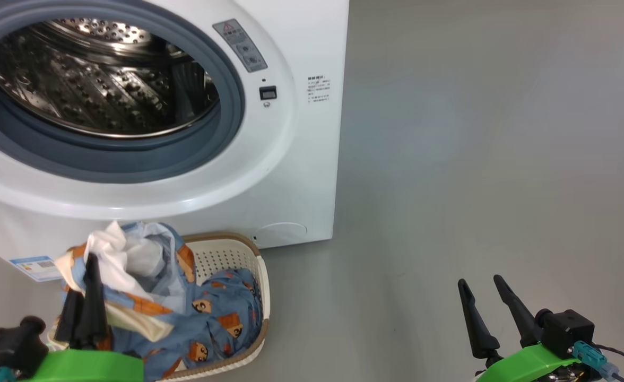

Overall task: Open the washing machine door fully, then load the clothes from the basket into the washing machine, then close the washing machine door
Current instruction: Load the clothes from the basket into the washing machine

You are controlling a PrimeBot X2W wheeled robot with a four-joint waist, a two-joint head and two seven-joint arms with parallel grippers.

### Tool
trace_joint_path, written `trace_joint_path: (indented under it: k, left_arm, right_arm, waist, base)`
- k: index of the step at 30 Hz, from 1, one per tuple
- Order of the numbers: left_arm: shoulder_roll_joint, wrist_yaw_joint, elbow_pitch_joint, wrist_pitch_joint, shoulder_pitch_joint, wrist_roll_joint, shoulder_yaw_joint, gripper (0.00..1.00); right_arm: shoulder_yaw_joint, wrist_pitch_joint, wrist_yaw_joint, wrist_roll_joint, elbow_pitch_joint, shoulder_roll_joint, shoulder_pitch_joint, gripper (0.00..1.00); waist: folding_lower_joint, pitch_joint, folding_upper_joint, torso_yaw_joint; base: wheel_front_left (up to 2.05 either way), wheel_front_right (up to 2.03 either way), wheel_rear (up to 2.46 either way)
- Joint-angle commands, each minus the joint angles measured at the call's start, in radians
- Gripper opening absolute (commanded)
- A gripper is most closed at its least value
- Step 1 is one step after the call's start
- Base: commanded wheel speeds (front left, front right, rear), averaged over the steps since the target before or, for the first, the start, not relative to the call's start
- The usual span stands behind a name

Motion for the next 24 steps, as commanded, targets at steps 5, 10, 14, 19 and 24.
trace_joint_path:
  k: [5, 10, 14, 19, 24]
  left_arm:
    - [0.046, -0.002, -0.026, -0.006, -0.155, -0.011, 0.043, 0.00]
    - [0.091, -0.002, -0.001, -0.006, -0.297, -0.014, 0.063, 0.00]
    - [0.120, -0.002, 0.023, -0.006, -0.383, -0.019, 0.076, 0.00]
    - [0.166, -0.002, 0.057, -0.006, -0.520, -0.022, 0.105, 0.00]
    - [0.196, -0.002, 0.104, -0.006, -0.635, -0.012, 0.140, 0.00]
  right_arm:
    - [0.036, -0.005, 0.002, 0.003, -0.033, -0.001, -0.041, 1.00]
    - [0.051, -0.005, 0.002, 0.011, -0.043, -0.001, -0.072, 1.00]
    - [0.059, -0.005, 0.002, 0.015, -0.049, -0.001, -0.089, 1.00]
    - [0.071, -0.005, 0.002, 0.023, -0.061, -0.001, -0.118, 1.00]
    - [0.080, -0.005, 0.002, 0.026, -0.073, -0.001, -0.144, 1.00]
  waist:
    - [0.0001, 0.082, 0.0000, -0.023]
    - [0.0001, 0.154, 0.0000, -0.044]
    - [0.0001, 0.199, 0.0000, -0.057]
    - [0.0001, 0.281, 0.0000, -0.077]
    - [0.0001, 0.367, 0.0000, -0.092]
  base:
    - [0.00, 0.00, 0.00]
    - [0.00, 0.00, 0.00]
    - [0.00, 0.00, 0.00]
    - [0.00, 0.00, 0.00]
    - [0.00, 0.00, 0.00]
